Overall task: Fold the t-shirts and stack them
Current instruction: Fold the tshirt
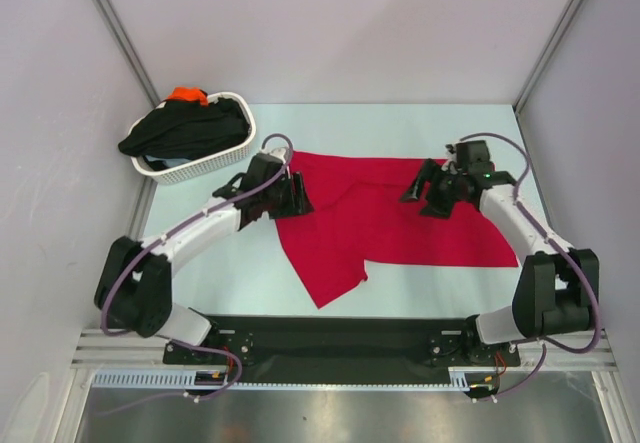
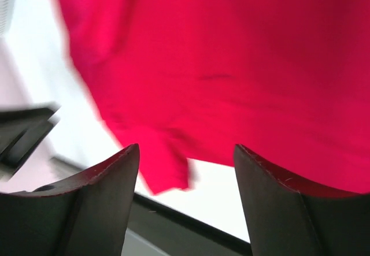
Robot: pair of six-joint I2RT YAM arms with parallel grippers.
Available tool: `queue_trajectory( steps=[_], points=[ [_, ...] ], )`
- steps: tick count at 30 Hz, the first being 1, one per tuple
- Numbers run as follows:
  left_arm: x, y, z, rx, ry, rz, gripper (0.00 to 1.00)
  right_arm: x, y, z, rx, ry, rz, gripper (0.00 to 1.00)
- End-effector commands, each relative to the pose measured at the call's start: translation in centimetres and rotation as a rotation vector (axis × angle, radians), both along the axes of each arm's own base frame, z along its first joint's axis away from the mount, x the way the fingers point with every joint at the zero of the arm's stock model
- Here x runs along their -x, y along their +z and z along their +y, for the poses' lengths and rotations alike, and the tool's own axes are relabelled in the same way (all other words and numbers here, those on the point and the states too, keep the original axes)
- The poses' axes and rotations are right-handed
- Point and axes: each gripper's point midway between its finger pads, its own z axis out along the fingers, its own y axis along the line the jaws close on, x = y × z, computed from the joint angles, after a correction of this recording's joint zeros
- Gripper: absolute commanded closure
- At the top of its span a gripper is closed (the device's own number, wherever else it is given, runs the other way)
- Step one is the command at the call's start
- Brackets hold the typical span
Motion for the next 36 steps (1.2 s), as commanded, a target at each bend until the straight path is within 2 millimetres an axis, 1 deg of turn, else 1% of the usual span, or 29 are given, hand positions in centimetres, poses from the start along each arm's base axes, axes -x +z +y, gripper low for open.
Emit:
queue_trajectory(
  steps=[1, 2, 3, 4, 5, 6, 7, 8, 9, 10, 11, 12, 13, 14, 15, 16, 17, 18, 19, 20, 21, 22, 24, 25, 28, 30, 32, 33, 36],
  points=[
    [-2.8, 0.8, -1.7, -0.017, -0.179, -0.078, 0.5, -3.1, 2.2, 5.8, -0.254, -0.003, -0.078, 0.3],
    [-3.1, -0.7, -2.5, -0.016, -0.217, -0.04, 0.55, -3.2, 2.2, 6.8, -0.283, -0.018, -0.062, 0.31],
    [-4.0, -0.1, -3.6, 0.003, -0.246, -0.048, 0.58, -3.5, 2.2, 7.2, -0.294, -0.024, -0.061, 0.32],
    [-4.2, -0.1, -4.5, 0.033, -0.27, -0.044, 0.58, -4.2, 1.9, 7.8, -0.306, -0.023, -0.067, 0.33],
    [-4.5, -0.9, -5.0, 0.034, -0.28, -0.031, 0.55, -4.5, 1.9, 8.2, -0.324, -0.034, -0.06, 0.34],
    [-5.2, -0.5, -5.5, 0.029, -0.28, -0.055, 0.49, -4.6, 1.7, 8.9, -0.332, -0.024, -0.054, 0.34],
    [-5.7, -0.5, -5.7, 0.026, -0.278, -0.07, 0.37, -5.1, 1.8, 9.2, -0.344, -0.025, -0.059, 0.34],
    [-6.0, -1.0, -5.9, 0.023, -0.28, -0.068, 0.35, -5.4, 1.0, 9.5, -0.354, -0.039, -0.028, 0.34],
    [-6.5, -1.7, -6.1, 0.014, -0.281, -0.062, 0.34, -5.5, 0.6, 9.7, -0.363, -0.042, -0.016, 0.36],
    [-6.9, -2.5, -5.8, -0.013, -0.268, -0.052, 0.32, -6.0, 1.0, 10.1, -0.383, -0.033, -0.025, 0.37],
    [-7.2, -3.0, -5.7, -0.042, -0.274, -0.049, 0.32, -6.3, 0.2, 10.0, -0.377, -0.042, -0.007, 0.38],
    [-7.8, -3.7, -5.7, -0.076, -0.271, -0.037, 0.32, -6.5, 0.1, 9.8, -0.369, -0.041, -0.001, 0.39],
    [-8.2, -3.9, -5.6, -0.099, -0.264, -0.047, 0.32, -6.8, 0.0, 9.6, -0.362, -0.042, -0.002, 0.4],
    [-8.7, -4.2, -5.3, -0.129, -0.26, -0.062, 0.32, -7.3, 0.6, 9.6, -0.36, -0.035, -0.016, 0.4],
    [-8.9, -4.5, -5.7, -0.135, -0.264, -0.073, 0.32, -7.3, 0.1, 9.5, -0.347, -0.026, 0.002, 0.4],
    [-9.2, -4.7, -5.8, -0.144, -0.263, -0.081, 0.34, -7.5, 0.2, 9.4, -0.345, -0.021, 0.004, 0.4],
    [-9.2, -5.0, -6.1, -0.155, -0.269, -0.084, 0.37, -8.1, 0.6, 9.5, -0.343, -0.014, -0.006, 0.4],
    [-9.6, -5.1, -6.3, -0.158, -0.265, -0.086, 0.39, -8.3, -0.2, 9.6, -0.335, -0.013, 0.011, 0.4],
    [-9.4, -6.6, -6.2, -0.176, -0.263, -0.044, 0.41, -8.4, -0.4, 9.7, -0.328, -0.01, 0.018, 0.41],
    [-9.5, -7.0, -6.1, -0.189, -0.253, -0.025, 0.42, -8.7, -0.6, 9.7, -0.33, -0.013, 0.024, 0.41],
    [-10.0, -6.7, -6.4, -0.187, -0.252, -0.026, 0.43, -8.9, -0.7, 9.9, -0.335, -0.015, 0.028, 0.42],
    [-9.9, -7.2, -6.4, -0.19, -0.255, -0.013, 0.43, -9.3, -1.1, 10.1, -0.344, -0.022, 0.033, 0.43],
    [-9.9, -7.2, -6.6, -0.178, -0.261, -0.014, 0.43, -9.4, -1.3, 10.7, -0.354, -0.02, 0.035, 0.44],
    [-10.0, -7.2, -6.8, -0.172, -0.262, -0.02, 0.43, -9.6, -1.7, 10.9, -0.357, -0.019, 0.039, 0.44],
    [-10.1, -7.4, -7.0, -0.167, -0.269, -0.015, 0.44, -9.6, -2.3, 12.0, -0.37, -0.016, 0.052, 0.46],
    [-10.3, -7.7, -7.1, -0.172, -0.265, -0.01, 0.48, -9.5, -2.8, 12.9, -0.381, -0.017, 0.07, 0.47],
    [-10.4, -7.9, -7.0, -0.185, -0.267, -0.005, 0.62, -9.6, -3.0, 13.5, -0.384, -0.015, 0.068, 0.48],
    [-10.7, -7.6, -7.0, -0.192, -0.262, -0.006, 0.73, -9.8, -3.0, 13.8, -0.387, -0.018, 0.064, 0.5],
    [-11.5, -7.2, -6.3, -0.234, -0.238, -0.029, 0.88, -9.8, -3.6, 14.4, -0.397, -0.031, 0.082, 0.52]
  ],
)
